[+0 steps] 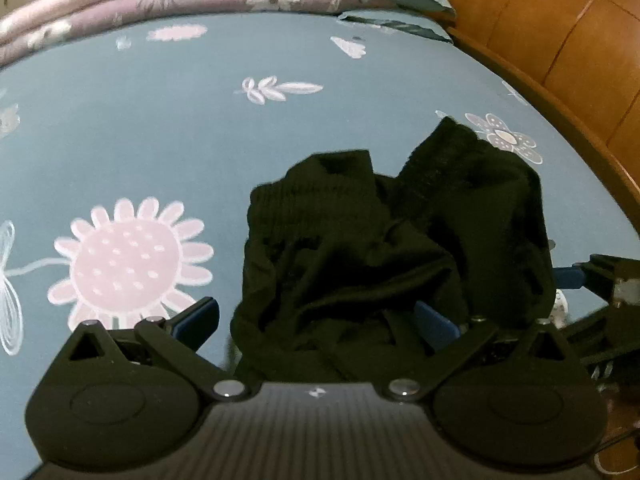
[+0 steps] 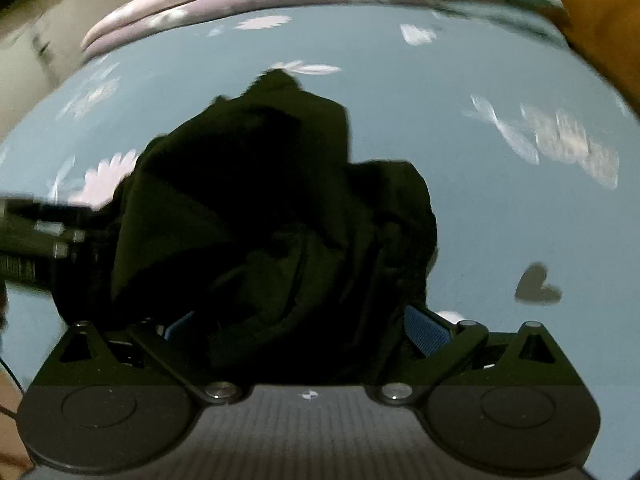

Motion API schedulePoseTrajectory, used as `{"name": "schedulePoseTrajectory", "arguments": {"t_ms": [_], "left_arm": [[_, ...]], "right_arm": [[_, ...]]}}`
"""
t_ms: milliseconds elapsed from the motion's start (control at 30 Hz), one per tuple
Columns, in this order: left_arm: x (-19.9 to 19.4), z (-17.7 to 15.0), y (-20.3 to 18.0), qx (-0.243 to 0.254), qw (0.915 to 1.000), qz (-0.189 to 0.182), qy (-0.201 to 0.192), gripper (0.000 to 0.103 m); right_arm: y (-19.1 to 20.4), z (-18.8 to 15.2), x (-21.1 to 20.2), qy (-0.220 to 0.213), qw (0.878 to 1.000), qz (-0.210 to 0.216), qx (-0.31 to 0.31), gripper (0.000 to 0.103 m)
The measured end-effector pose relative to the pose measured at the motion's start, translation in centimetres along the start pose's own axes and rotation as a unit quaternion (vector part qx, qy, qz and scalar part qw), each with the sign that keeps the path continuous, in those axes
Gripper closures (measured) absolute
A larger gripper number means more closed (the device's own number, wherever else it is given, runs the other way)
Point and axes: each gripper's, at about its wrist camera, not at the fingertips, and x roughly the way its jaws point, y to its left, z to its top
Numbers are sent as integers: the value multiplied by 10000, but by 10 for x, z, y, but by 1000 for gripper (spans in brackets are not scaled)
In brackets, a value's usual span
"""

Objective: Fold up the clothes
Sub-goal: 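Lower the right gripper onto the black pants and close on the fabric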

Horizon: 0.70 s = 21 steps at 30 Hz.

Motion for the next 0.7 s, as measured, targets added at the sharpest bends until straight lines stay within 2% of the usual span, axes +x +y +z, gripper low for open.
{"name": "schedulePoseTrajectory", "arguments": {"t_ms": [167,333,433,567,600,700], "left_arm": [[-6,3,0,-141,9999,66,23,1],[-26,3,-6,56,9994,252,-233,6],[-37,5,-7,-15,9988,390,-280,11],[-49,5,-11,-264,9982,422,-345,11],[-51,5,-13,-281,9981,438,-334,11],[-57,2,-18,-303,9975,534,-355,11]], "right_arm": [[-2,4,-10,-91,10000,-27,-1,1],[-9,11,-41,-572,9975,187,-374,20],[-19,19,-55,-776,9954,359,-435,25],[-35,34,-56,-851,9922,777,-467,29],[-39,38,-51,-796,9917,902,-445,33],[-44,43,-33,-610,9894,1251,-423,60]]}}
